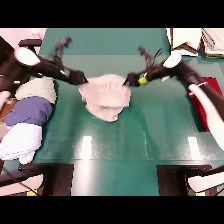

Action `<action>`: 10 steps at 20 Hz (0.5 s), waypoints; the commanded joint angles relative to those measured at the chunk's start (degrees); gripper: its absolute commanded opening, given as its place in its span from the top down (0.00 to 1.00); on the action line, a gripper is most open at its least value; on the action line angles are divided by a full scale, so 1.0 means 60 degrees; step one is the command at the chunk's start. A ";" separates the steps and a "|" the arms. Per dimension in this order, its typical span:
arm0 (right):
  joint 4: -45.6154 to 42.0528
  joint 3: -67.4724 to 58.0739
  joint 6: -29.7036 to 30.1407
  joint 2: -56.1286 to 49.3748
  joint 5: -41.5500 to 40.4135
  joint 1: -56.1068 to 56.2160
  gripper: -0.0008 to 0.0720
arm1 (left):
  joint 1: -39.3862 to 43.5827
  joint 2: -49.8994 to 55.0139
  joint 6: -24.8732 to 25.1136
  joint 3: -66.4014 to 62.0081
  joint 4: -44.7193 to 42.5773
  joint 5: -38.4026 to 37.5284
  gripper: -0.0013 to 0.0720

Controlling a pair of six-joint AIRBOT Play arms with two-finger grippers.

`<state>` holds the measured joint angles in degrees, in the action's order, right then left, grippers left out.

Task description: Fold the shirts.

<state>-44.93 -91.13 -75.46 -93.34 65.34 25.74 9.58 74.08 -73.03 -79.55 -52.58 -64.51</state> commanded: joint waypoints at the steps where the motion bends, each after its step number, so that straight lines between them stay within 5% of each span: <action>1: -0.1126 -0.1708 -0.0168 0.1745 0.1155 -0.0106 0.97 | 0.0004 -0.2091 0.0000 -0.1351 -0.0171 -0.0714 0.95; 6: -0.1446 -0.3453 -0.1031 0.3792 0.2226 -0.0095 0.97 | 0.0004 -0.4146 -0.0098 -0.3268 -0.0171 -0.0874 0.95; 10: -0.2973 -0.3493 -0.2488 0.4444 0.2677 -0.0095 0.97 | 0.0004 -0.4098 -0.0189 -0.3745 -0.0244 -0.1381 0.95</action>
<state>-55.70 -110.61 -84.12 -69.91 78.17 25.21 9.67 50.85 -73.63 -99.44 -53.06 -70.81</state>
